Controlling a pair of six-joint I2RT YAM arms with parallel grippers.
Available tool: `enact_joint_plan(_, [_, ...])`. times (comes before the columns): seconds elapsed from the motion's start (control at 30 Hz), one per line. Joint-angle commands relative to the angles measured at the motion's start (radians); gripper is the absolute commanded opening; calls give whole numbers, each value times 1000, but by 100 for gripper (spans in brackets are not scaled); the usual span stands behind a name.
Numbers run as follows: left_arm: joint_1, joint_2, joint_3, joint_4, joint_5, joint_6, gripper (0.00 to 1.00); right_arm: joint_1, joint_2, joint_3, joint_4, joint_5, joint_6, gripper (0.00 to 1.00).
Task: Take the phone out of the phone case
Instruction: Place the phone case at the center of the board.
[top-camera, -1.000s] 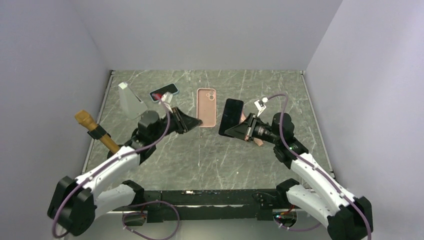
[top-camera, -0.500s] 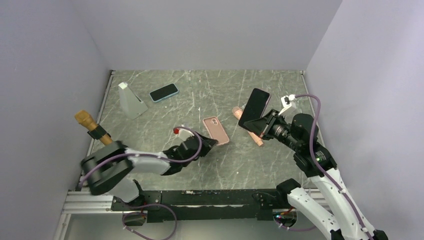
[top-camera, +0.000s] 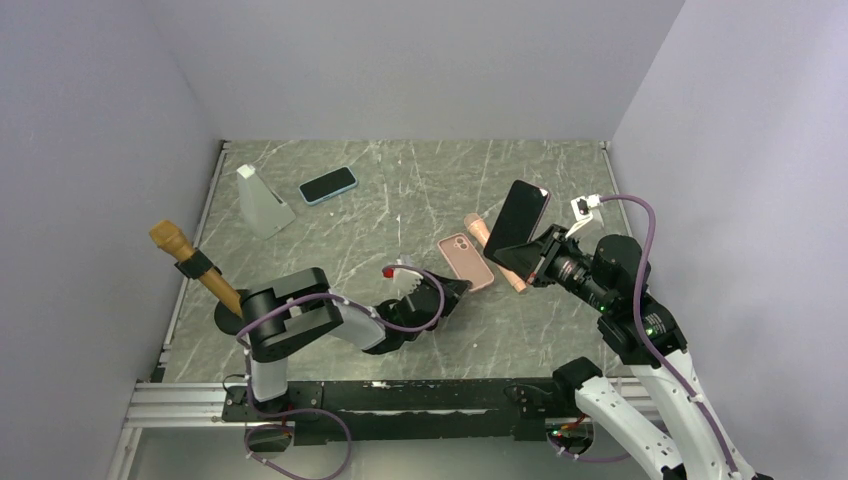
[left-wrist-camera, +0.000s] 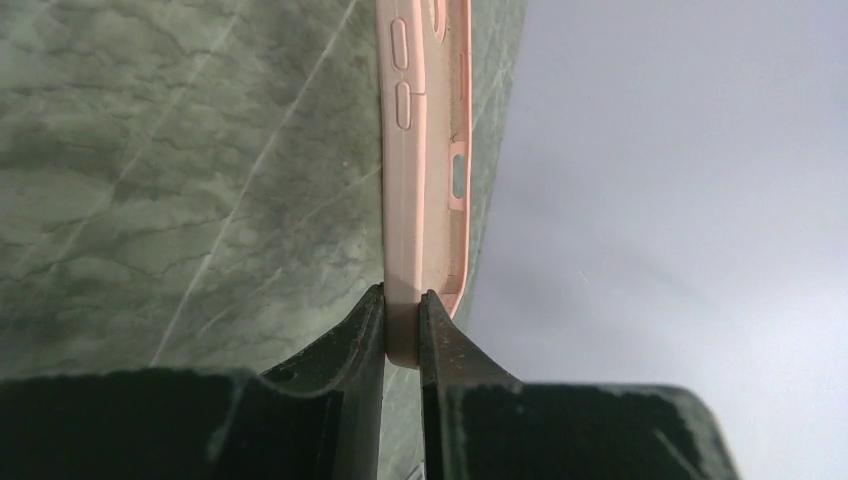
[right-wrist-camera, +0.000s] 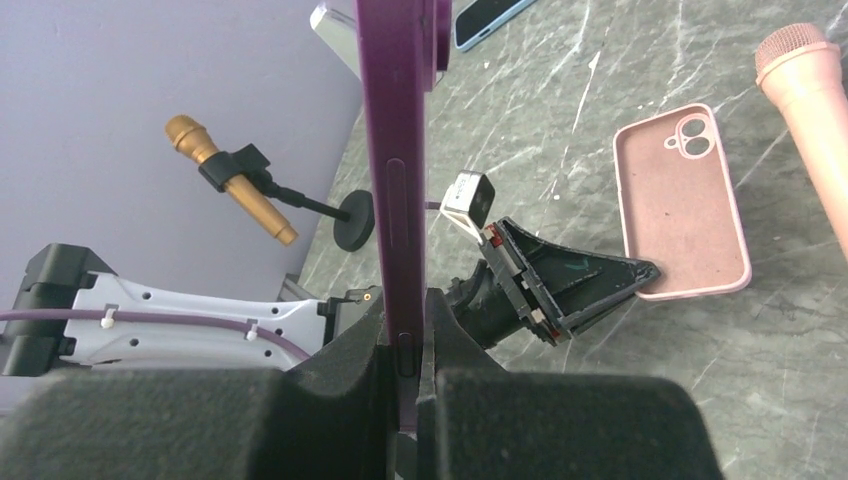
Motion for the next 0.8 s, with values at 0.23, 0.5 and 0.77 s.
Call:
enact_joint_plan(0.23, [-8,59,34,23,-33,-118,31,-1,-10,9,45,-23,-1,0])
enact_joint_plan(0.5, [-5,-22,-26,-66,13,-183,99,-2,42,11,65,-40,0,0])
enact_joint_plan(0.77, [-5,-169,-71,-277,116,-235,99,-2,105,45,-14,-21,-74,0])
